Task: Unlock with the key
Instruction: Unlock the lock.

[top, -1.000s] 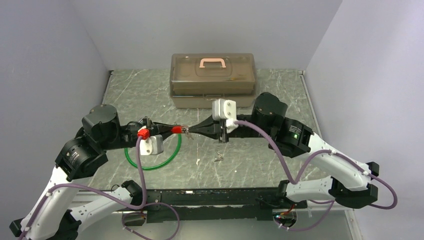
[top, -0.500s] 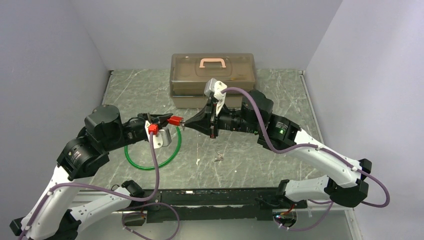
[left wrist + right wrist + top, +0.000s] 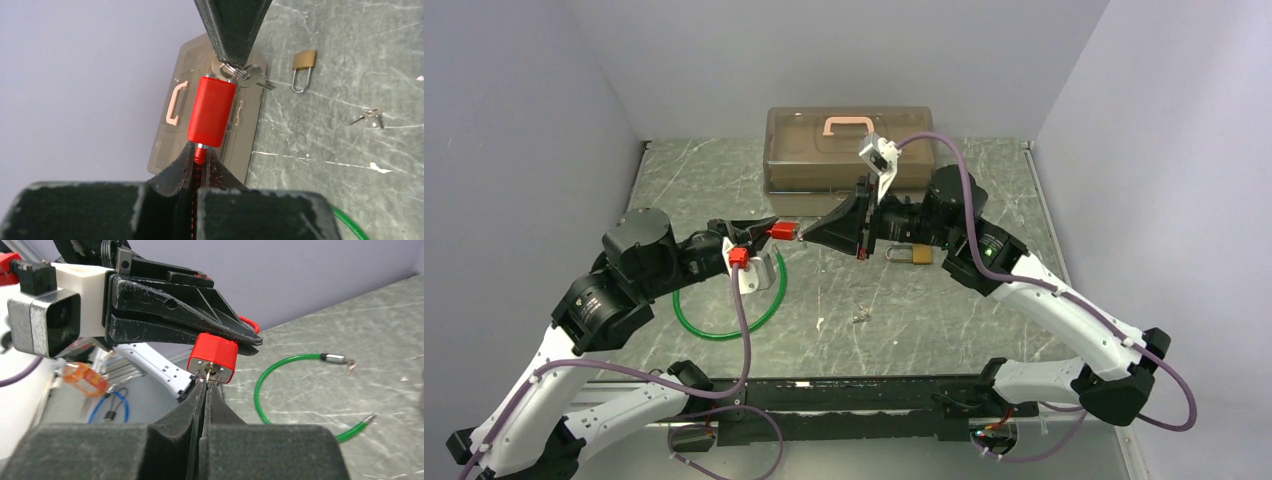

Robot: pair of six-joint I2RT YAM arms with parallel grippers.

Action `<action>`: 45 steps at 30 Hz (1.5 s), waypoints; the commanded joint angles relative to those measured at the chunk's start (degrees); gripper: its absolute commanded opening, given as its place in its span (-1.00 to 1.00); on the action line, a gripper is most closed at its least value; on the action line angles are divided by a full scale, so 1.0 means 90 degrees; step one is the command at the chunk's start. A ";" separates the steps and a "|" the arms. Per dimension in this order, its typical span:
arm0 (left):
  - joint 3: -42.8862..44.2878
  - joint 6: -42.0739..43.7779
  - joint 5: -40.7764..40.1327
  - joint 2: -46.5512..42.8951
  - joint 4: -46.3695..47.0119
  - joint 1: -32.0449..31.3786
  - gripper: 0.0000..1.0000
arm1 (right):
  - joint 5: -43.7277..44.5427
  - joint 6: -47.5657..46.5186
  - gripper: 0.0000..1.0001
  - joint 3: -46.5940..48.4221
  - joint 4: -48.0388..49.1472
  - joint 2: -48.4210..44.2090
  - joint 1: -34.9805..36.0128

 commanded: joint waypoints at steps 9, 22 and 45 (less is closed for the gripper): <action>0.0272 0.0597 0.0130 -0.0163 0.1299 -0.0089 -1.00 | -0.1913 0.2102 -1.00 -0.0227 0.0442 0.0838 -0.0606; -0.0029 0.1084 0.0061 -0.0336 0.1136 -0.0213 -1.00 | -0.3010 0.3691 -1.00 -0.0224 0.1294 0.1204 -0.1165; 0.0368 -0.0770 0.0981 0.0004 0.0253 -0.0143 -1.00 | -0.1722 -0.1531 0.99 0.0612 0.0109 -0.0556 -0.1704</action>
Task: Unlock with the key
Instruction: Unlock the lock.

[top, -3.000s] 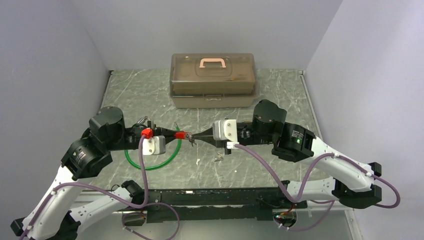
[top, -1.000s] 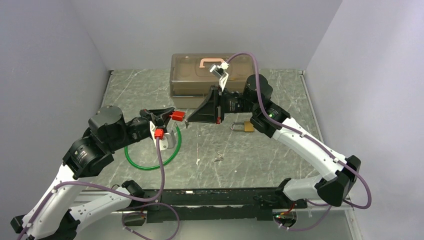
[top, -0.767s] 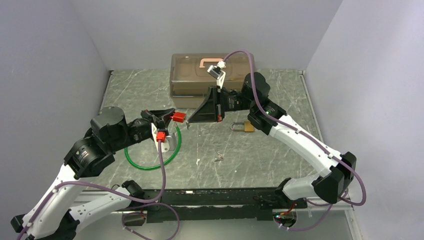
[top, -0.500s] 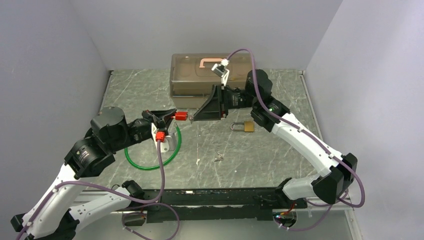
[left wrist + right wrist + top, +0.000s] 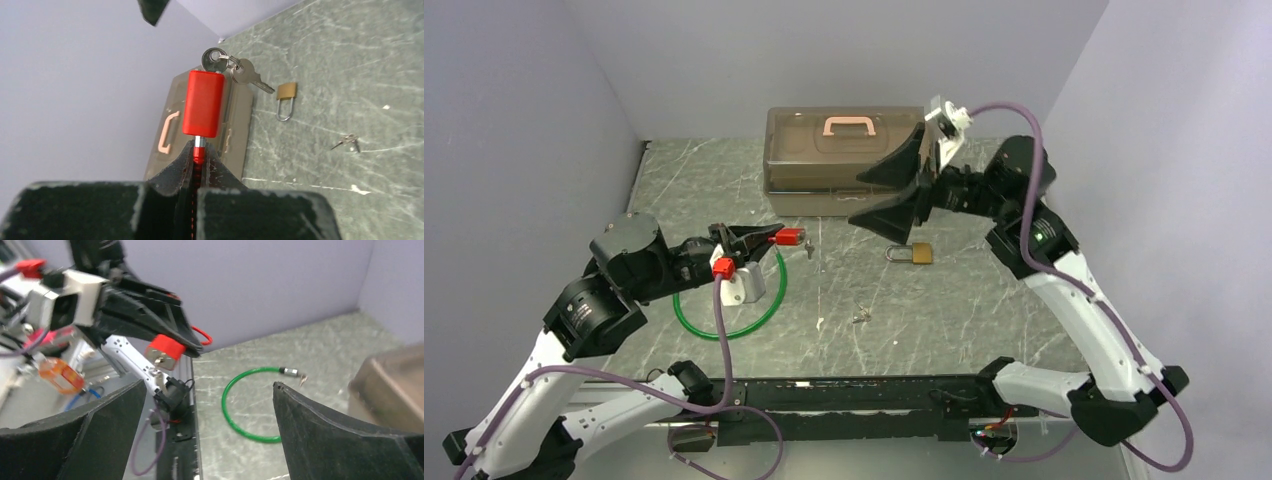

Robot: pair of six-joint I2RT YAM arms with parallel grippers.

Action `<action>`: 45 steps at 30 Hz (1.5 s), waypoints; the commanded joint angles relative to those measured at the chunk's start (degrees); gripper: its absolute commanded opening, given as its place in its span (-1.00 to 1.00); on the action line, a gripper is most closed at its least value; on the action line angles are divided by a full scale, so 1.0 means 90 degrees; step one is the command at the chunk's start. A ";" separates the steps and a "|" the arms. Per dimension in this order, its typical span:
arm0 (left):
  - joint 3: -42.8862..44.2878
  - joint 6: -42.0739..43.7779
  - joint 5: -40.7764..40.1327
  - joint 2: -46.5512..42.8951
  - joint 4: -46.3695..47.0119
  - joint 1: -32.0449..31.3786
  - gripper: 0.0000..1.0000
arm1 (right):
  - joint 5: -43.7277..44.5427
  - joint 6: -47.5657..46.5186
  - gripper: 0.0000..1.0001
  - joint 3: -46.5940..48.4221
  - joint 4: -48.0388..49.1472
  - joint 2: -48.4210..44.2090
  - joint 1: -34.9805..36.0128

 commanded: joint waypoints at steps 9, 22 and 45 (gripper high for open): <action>0.0255 -0.1096 0.0890 0.0222 0.0043 0.0049 -1.00 | 0.1474 -0.4925 0.99 0.0368 -0.0668 -0.0117 0.2323; 0.0276 -0.1077 0.1005 0.0287 -0.0009 0.0048 -1.00 | 0.2158 -0.6025 0.50 0.0749 -0.1197 0.0404 0.3076; 0.1106 -0.0176 0.1267 0.0280 -0.1032 0.0124 0.05 | 0.2488 -0.5353 -1.00 -0.0172 -0.0405 -0.0044 0.3183</action>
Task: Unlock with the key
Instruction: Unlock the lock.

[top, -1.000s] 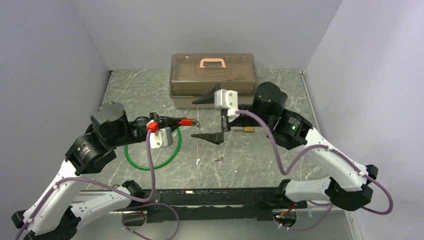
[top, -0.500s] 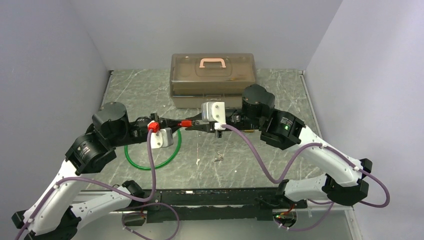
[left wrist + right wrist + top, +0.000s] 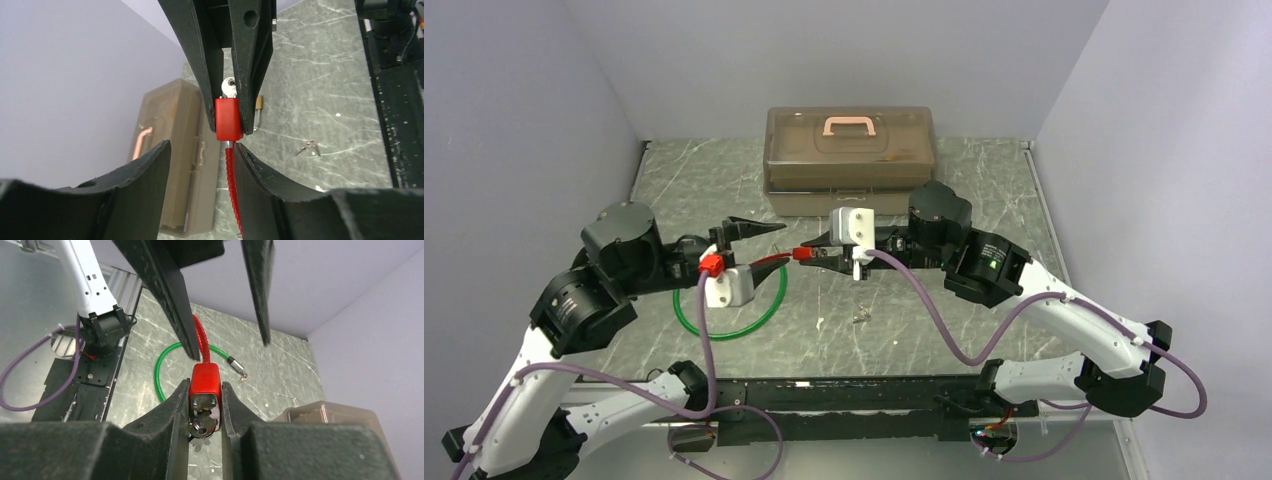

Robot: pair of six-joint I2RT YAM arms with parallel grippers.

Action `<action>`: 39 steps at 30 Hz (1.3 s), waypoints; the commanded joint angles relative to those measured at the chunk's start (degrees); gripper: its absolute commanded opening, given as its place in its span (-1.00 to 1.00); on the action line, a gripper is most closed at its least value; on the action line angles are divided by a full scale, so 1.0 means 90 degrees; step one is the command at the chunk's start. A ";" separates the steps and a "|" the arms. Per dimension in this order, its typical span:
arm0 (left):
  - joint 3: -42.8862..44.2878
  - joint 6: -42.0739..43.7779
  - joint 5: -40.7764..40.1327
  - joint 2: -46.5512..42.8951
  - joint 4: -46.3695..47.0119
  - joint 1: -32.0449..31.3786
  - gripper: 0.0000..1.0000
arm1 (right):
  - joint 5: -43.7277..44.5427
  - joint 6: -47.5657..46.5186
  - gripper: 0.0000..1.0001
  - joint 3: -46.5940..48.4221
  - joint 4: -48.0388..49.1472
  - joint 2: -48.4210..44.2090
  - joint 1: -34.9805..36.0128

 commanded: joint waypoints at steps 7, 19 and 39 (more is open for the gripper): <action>0.0129 0.0292 0.0476 -0.0215 -0.0192 0.0140 -0.18 | 0.0085 0.0578 -1.00 0.0220 0.0770 -0.0114 0.0019; -0.0201 0.0211 0.0275 -0.0353 0.0033 0.0192 -0.61 | -0.0136 0.0759 -1.00 0.0294 0.1043 0.0045 0.0030; -0.0846 -0.0127 -0.0119 -0.0574 0.0473 0.0489 -1.00 | 0.0668 0.1354 -1.00 -0.1306 0.3014 -0.1394 0.0098</action>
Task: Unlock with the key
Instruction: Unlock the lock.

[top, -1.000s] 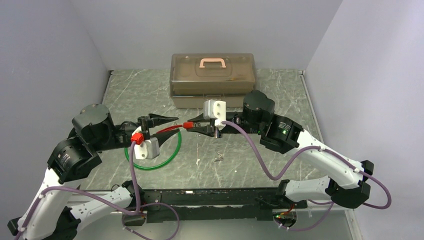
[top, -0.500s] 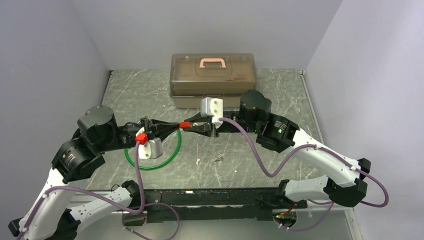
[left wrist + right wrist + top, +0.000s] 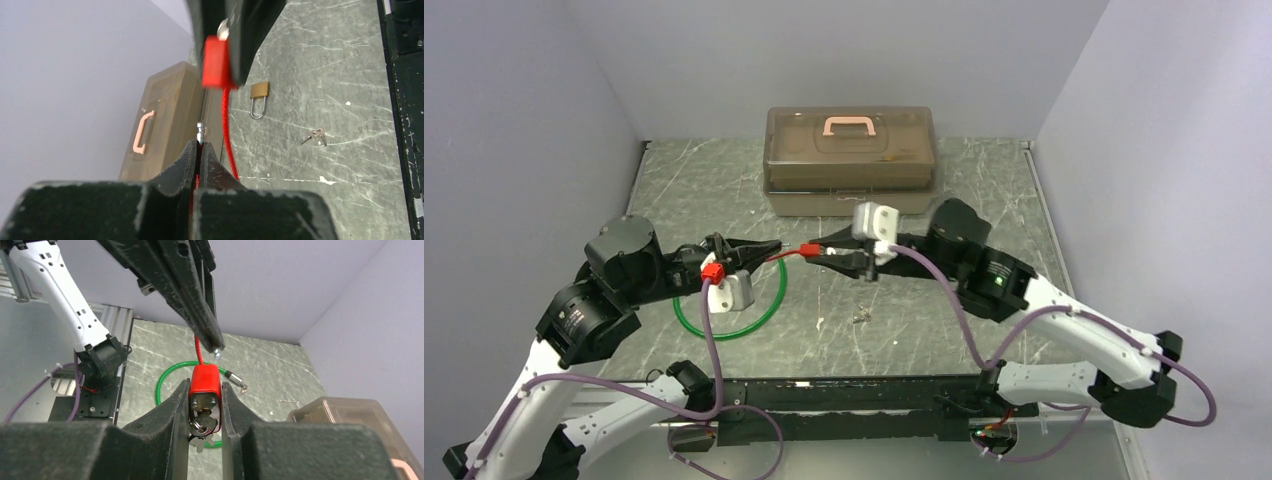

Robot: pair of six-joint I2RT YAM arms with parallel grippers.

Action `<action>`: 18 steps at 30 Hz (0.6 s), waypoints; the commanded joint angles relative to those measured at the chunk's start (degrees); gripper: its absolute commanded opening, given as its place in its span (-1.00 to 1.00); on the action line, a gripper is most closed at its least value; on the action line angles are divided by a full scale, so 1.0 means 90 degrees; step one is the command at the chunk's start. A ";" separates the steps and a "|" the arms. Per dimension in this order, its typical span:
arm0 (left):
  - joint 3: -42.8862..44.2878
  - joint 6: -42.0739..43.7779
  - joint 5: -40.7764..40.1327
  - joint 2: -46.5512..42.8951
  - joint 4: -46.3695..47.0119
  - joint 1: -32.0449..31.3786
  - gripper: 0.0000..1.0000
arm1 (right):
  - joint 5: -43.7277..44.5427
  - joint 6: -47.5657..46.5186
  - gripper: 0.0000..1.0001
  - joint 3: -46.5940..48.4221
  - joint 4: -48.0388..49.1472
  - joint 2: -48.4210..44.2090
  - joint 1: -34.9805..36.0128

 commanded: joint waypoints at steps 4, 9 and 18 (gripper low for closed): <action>0.0027 -0.0544 -0.0005 -0.0104 0.0259 0.0420 -1.00 | 0.0605 0.0424 -1.00 -0.0991 0.1816 -0.1396 0.0064; 0.0179 -0.0920 0.0203 -0.0109 0.0475 0.0656 -1.00 | 0.0671 0.0442 -1.00 -0.1051 0.1604 -0.1280 0.0067; 0.1461 -0.1800 -0.0228 0.0267 0.1162 0.0892 0.99 | 0.0647 0.0390 -1.00 -0.0949 0.1079 -0.0511 0.0047</action>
